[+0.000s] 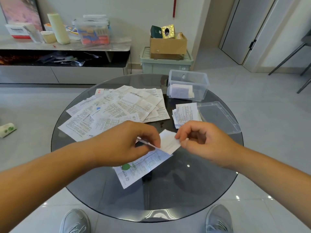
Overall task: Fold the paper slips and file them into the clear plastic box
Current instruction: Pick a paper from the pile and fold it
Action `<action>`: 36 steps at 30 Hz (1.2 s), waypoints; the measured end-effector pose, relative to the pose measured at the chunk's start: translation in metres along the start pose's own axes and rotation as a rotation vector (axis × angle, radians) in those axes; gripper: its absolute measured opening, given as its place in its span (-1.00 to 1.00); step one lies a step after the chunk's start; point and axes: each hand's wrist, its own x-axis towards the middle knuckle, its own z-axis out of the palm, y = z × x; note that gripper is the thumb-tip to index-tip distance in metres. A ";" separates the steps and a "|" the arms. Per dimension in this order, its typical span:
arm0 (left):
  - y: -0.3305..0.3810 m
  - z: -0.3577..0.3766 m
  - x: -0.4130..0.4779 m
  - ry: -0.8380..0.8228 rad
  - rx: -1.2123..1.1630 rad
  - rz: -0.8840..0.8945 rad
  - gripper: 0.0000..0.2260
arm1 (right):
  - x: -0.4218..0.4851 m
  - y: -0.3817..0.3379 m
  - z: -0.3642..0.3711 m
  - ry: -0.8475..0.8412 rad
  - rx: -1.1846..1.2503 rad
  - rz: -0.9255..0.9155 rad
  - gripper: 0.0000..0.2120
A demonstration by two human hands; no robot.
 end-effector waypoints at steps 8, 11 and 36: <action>0.002 0.031 0.016 0.027 0.050 -0.006 -0.70 | 0.002 0.000 0.025 -0.045 -0.379 0.054 -0.67; -0.002 0.041 0.020 0.042 0.071 -0.063 -0.61 | 0.008 0.007 0.028 0.046 -0.381 0.110 -0.81; -0.030 0.026 0.019 -0.104 0.376 0.134 -0.63 | 0.005 0.012 0.022 -0.152 -0.756 -0.093 -0.67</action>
